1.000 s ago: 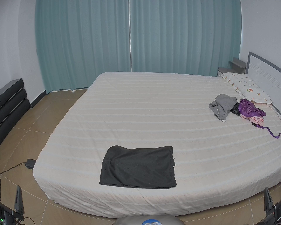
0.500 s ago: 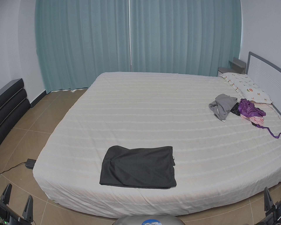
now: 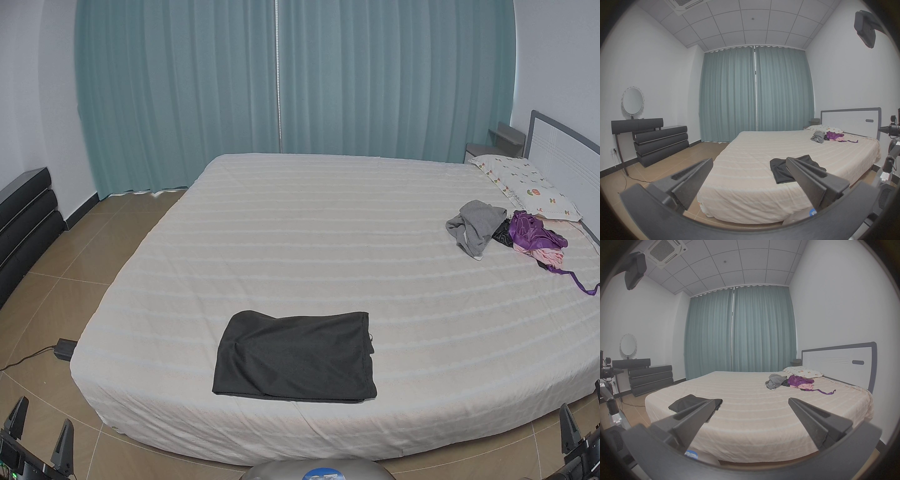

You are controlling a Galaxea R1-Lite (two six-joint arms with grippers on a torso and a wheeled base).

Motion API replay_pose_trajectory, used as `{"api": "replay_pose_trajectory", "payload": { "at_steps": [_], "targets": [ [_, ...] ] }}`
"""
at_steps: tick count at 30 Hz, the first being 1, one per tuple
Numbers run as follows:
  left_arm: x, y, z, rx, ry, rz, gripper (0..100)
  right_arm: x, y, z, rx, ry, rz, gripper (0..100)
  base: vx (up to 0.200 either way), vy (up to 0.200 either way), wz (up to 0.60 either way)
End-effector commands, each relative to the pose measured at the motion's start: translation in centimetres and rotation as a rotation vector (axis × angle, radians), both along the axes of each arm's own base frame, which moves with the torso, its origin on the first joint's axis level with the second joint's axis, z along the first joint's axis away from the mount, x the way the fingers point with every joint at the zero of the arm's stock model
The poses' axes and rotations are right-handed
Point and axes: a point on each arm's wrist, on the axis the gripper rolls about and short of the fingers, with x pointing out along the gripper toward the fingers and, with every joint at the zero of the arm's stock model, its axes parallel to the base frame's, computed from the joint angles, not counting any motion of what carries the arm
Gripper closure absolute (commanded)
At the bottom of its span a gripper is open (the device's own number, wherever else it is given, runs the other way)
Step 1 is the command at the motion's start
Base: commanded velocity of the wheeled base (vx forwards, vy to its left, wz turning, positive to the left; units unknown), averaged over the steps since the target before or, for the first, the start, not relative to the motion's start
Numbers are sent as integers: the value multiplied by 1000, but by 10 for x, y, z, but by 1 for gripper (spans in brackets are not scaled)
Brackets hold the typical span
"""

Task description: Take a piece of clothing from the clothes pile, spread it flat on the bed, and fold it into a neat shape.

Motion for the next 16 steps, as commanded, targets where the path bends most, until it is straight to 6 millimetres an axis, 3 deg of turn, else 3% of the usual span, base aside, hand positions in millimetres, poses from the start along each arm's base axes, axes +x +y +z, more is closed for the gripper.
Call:
{"api": "replay_pose_trajectory", "payload": {
  "at_steps": [1, 16],
  "targets": [
    [0, 0, -5, 0, 5, -2, 0, 1, 0, -5, 1, 5, 8, 0, 0, 0, 0],
    [0, 0, -5, -5, 5, 1, 0, 1, 0, -5, 1, 7, 8, 0, 0, 0, 0]
  ]
}}
